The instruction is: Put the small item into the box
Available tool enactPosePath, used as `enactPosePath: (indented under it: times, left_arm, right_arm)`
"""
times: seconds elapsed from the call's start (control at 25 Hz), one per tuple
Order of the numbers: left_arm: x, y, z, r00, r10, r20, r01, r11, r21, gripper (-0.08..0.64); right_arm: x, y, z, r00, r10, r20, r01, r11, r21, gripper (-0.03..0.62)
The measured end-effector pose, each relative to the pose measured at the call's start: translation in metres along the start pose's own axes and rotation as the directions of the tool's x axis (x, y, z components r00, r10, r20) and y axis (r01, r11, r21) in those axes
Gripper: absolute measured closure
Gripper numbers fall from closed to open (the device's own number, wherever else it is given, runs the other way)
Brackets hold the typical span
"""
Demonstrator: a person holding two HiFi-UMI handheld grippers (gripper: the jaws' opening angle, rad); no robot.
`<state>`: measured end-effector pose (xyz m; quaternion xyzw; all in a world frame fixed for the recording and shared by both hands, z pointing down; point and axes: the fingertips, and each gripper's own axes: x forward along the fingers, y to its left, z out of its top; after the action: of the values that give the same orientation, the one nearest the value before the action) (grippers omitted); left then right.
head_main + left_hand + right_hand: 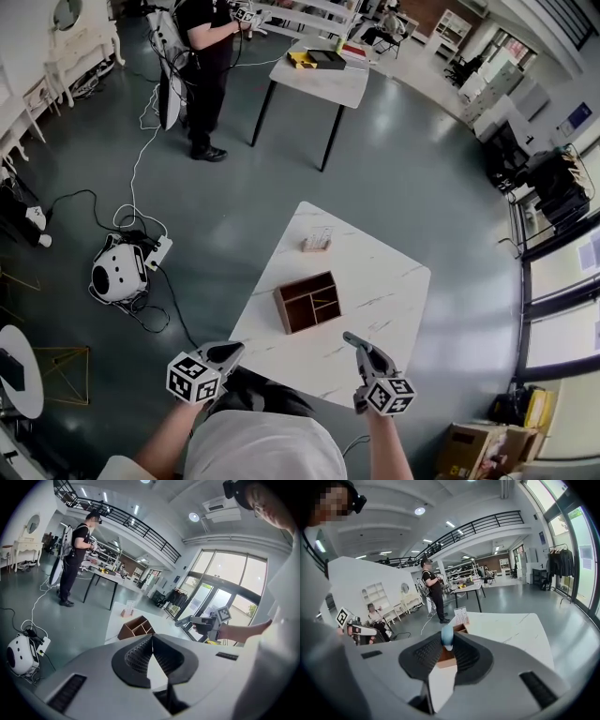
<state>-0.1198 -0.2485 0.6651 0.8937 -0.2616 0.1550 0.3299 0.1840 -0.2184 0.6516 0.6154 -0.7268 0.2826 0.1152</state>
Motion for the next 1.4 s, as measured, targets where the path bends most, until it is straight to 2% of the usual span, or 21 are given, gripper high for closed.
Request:
enactPosePath:
  times: [0.2,0.52,0.92,1.4]
  left_arm:
    - [0.012,-0.004,0.01,0.999,0.033,0.018,-0.033,0.999,-0.022,0.546]
    - [0.033,-0.006,0.014,0.997,0.073,-0.005,-0.073,0.997,-0.029,0.546]
    - [0.046,-0.006,0.0,0.989,0.14,-0.04,-0.144,0.985,-0.096,0.546]
    - [0.059,0.001,-0.001,0.981,0.18,-0.073,-0.188,0.973,-0.134,0.546]
  right_arm:
    - [0.023,-0.014,-0.01,0.999,0.028,-0.042,-0.028,1.0,-0.003,0.512]
    - [0.062,-0.043,-0.022,0.993,0.049,-0.103,-0.052,0.998,-0.024,0.512]
    - [0.117,-0.079,-0.047,0.984,0.054,-0.17,-0.057,0.998,-0.016,0.512]
    - [0.168,-0.092,-0.071,0.963,0.085,-0.255,-0.086,0.996,0.009,0.512]
